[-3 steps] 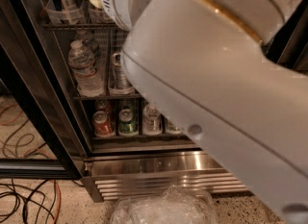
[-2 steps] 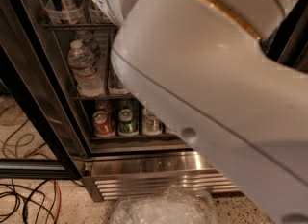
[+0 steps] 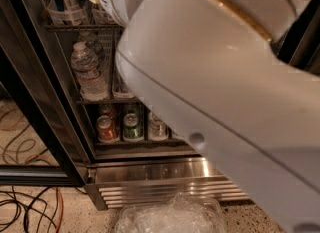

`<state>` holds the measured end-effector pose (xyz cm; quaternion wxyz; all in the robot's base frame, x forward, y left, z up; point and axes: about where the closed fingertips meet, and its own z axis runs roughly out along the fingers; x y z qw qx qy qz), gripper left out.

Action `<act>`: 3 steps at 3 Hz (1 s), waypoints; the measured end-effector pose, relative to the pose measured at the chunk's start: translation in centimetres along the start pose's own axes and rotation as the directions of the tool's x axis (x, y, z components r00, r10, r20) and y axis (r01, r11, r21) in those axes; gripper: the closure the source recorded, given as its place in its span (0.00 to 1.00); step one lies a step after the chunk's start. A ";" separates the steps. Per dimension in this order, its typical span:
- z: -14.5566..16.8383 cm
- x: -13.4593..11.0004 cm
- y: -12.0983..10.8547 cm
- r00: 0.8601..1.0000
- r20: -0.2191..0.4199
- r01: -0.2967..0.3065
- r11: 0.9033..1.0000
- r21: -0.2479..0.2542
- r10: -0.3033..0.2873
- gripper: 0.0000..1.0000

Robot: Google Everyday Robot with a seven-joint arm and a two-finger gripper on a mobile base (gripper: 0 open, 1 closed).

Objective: Pick pepsi can from top shelf of fridge

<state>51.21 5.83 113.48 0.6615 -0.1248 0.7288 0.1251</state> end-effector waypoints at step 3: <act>0.0 0.0 0.0 1.000 0.000 0.000 1.000 0.000 0.000 0.24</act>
Offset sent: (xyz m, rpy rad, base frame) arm 0.0055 -0.0140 -0.0377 -0.0472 0.0561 -0.0893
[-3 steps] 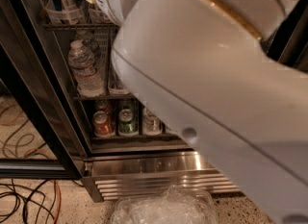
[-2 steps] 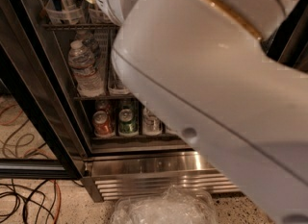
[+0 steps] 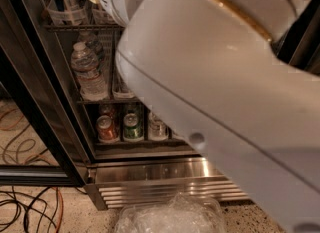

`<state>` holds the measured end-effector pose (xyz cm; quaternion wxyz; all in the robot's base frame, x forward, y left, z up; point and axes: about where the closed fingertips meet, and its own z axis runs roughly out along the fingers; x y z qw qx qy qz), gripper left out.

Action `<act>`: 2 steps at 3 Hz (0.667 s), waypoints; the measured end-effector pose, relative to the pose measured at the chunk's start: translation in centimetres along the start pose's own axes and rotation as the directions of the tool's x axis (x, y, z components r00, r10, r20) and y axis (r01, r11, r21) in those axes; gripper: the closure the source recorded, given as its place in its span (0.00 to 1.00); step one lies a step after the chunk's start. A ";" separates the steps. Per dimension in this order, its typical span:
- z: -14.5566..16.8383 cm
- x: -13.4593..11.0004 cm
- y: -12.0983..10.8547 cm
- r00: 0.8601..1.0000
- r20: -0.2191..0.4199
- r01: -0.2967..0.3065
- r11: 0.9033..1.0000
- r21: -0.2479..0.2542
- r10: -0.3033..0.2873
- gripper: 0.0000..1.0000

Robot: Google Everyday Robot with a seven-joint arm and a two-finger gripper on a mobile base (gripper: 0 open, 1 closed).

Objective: Pick pepsi can from top shelf of fridge

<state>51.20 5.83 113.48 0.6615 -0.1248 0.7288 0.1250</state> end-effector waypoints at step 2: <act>0.2 2.5 -0.7 0.998 -0.058 0.010 0.999 0.045 -0.008 0.37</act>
Offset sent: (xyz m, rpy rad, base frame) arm 0.0221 -0.0303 -0.1004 -0.0610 0.1936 -0.1270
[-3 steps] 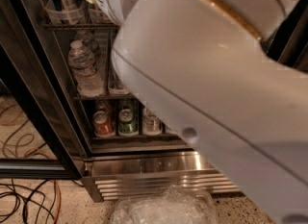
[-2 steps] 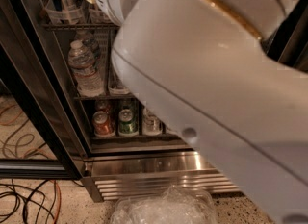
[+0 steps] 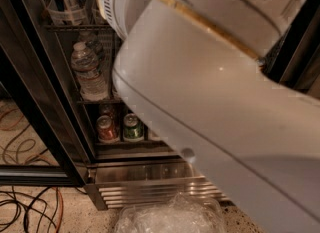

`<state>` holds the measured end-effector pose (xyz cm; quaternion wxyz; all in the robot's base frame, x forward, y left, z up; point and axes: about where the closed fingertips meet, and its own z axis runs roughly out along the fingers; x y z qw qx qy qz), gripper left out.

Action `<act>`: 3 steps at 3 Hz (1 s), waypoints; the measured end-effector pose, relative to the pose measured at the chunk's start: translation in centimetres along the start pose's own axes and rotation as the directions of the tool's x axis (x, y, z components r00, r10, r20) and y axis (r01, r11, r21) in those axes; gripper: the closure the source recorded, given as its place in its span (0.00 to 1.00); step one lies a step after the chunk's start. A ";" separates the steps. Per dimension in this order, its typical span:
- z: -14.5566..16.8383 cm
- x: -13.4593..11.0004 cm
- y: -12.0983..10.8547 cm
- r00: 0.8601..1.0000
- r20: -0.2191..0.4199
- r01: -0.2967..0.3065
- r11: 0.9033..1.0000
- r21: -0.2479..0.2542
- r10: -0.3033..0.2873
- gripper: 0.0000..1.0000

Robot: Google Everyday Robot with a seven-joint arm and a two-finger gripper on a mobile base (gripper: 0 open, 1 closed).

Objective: Pick pepsi can from top shelf of fridge

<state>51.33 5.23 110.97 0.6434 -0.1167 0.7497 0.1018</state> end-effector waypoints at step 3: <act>1.8 4.7 -1.4 0.994 -0.109 0.028 0.997 0.076 -0.020 0.36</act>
Offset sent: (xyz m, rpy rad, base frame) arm 0.0253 -0.0238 -0.0841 -0.0504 0.1659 -0.0858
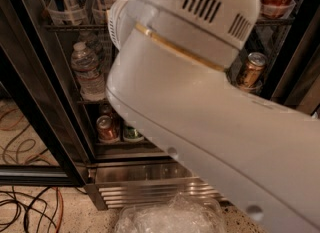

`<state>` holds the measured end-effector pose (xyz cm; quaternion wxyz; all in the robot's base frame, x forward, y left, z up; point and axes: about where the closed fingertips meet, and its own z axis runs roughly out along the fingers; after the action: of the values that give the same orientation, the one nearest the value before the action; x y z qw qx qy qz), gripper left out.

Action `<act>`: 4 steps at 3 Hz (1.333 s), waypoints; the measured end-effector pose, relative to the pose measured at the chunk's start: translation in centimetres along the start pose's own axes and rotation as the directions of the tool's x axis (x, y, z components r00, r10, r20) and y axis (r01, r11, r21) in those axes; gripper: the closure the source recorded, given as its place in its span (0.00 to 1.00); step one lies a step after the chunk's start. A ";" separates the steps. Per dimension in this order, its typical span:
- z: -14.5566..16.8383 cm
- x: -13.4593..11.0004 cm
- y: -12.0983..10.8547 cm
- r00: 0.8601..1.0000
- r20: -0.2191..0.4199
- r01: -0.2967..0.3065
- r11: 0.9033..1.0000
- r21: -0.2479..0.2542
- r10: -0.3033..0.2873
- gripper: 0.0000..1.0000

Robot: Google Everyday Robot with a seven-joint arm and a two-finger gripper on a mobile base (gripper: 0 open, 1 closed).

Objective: Pick pepsi can from top shelf of fridge

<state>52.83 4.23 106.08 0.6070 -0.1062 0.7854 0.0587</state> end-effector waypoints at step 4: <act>-0.8 -3.2 1.2 0.995 0.069 0.064 0.998 0.021 -0.066 0.34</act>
Offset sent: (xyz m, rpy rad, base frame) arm 0.0118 -0.0015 0.0016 -0.0068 -0.0185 -0.0096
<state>52.58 5.48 109.35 0.6366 -0.1238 0.7604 0.0350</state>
